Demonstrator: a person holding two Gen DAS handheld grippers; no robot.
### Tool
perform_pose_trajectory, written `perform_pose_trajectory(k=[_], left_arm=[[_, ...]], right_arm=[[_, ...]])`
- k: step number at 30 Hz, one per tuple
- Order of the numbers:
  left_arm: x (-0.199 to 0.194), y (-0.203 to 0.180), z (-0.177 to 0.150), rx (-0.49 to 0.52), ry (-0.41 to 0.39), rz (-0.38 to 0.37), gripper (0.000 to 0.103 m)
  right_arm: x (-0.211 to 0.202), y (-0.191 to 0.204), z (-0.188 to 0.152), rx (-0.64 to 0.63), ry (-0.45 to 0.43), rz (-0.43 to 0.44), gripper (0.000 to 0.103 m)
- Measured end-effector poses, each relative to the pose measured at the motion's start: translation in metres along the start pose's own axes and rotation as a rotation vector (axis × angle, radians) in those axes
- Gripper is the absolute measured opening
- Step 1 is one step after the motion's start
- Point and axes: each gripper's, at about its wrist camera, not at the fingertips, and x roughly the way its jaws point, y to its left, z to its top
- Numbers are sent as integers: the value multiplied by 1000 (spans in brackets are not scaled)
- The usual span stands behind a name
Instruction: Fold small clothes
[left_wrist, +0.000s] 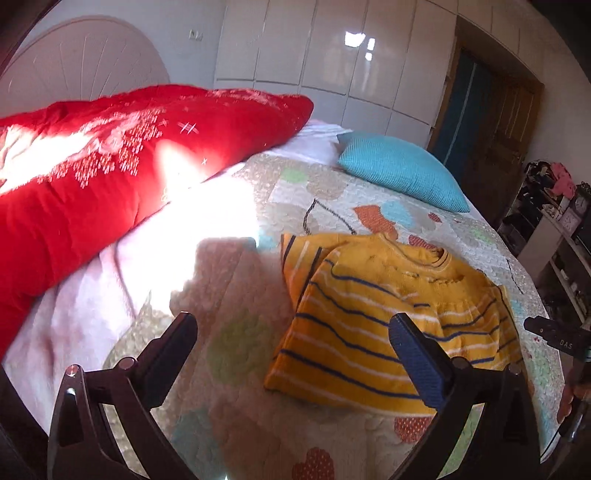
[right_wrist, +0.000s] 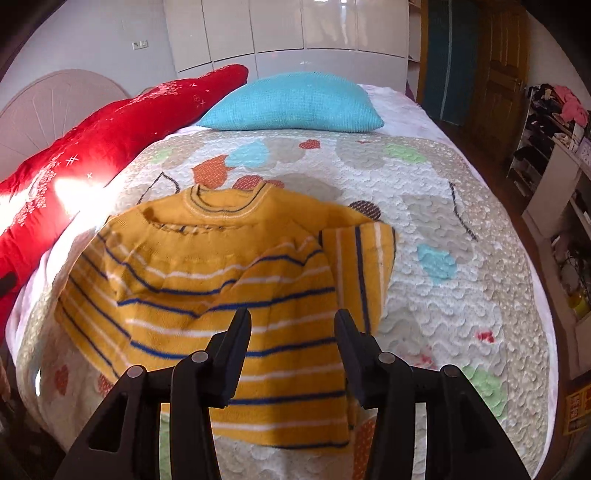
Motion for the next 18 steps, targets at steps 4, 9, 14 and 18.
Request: perform_pose_trajectory(k=[4,9,14,18], left_arm=[[38,20,-24,-77,143,6,103],[74,23,-39,-84,179,33,103],[90,39,-46,-131,185,27,75],[86,42,-53,-126,146,5,75]], right_arm=[[15,15,-16,-14,23,80,51],[47,35,-24,-18,65,102,51],[69,35,-27,-29,112,48,51],[40,48,-14,-41,51,25,51]])
